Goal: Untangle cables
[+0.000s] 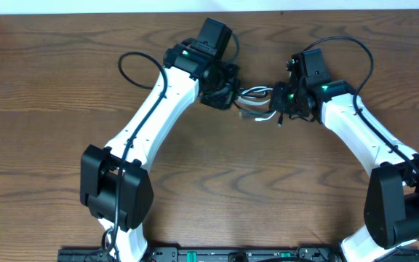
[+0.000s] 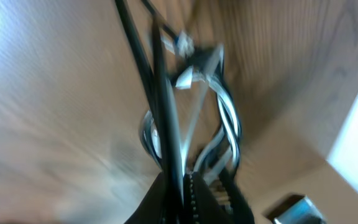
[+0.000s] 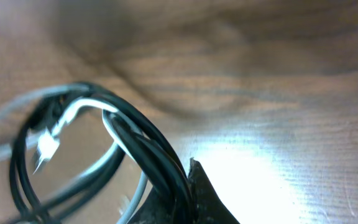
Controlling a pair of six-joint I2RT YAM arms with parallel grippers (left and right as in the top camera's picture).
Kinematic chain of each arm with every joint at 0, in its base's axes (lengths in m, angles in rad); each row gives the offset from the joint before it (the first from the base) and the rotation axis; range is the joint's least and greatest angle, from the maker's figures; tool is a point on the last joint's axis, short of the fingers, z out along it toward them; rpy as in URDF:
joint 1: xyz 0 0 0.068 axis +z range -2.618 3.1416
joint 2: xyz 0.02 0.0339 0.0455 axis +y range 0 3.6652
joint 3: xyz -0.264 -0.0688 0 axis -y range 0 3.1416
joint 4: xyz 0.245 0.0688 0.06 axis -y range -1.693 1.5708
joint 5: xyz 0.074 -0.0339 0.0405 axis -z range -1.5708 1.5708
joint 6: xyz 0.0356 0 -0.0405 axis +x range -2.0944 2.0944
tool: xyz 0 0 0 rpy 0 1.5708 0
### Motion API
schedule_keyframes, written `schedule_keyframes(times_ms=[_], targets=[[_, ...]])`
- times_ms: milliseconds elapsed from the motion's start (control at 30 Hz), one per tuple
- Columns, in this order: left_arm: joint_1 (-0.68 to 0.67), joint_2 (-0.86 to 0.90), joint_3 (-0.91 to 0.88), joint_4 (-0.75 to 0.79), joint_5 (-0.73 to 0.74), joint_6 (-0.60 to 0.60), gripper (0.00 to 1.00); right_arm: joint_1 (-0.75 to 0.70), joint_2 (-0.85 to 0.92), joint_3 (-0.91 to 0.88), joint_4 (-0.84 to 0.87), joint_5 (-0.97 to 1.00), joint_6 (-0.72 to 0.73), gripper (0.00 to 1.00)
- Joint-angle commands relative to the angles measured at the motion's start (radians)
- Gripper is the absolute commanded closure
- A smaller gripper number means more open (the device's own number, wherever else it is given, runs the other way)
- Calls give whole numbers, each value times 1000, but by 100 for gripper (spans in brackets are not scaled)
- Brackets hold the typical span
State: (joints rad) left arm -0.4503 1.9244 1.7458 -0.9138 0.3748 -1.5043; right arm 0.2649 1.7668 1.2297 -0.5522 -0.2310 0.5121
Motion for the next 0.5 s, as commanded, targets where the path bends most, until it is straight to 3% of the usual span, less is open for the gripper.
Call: schedule_keyframes(times_ms=[0,100,200,467], targets=[[35,4,-1,-31,-227,421,92,-32,-13,18,-30,-55,-143,99],[38,4,-1,-46,-352,705,92,-52,-47,19,-64,-67,-184,99],[43,4,-1,-58,-425,908,92,-93,-93,19,-102,-66,-235,99],[74,4,-1,-61,-496,1192,92,-241,-175,19,-201,-76,-381,99]])
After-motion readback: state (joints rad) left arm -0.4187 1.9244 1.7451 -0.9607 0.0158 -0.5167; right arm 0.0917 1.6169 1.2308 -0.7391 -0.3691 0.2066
